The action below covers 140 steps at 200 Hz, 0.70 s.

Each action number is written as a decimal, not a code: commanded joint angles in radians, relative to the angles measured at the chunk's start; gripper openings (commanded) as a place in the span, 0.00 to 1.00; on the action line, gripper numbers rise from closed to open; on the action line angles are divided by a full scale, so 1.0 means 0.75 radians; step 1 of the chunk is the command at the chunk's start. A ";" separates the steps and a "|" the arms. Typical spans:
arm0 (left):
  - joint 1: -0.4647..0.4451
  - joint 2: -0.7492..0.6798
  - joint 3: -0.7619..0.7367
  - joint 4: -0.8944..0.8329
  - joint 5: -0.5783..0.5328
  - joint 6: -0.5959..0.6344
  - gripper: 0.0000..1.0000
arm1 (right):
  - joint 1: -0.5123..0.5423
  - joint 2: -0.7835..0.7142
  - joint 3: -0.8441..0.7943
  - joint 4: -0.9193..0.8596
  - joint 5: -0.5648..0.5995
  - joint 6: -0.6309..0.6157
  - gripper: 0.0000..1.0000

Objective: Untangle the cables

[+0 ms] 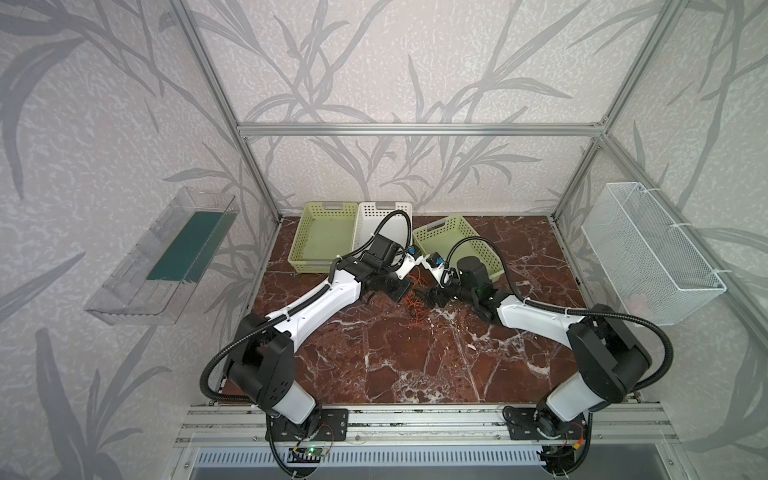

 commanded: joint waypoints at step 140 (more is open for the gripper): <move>-0.028 -0.106 0.455 -0.289 0.137 0.260 0.00 | -0.083 0.191 0.135 -0.177 0.127 0.219 0.73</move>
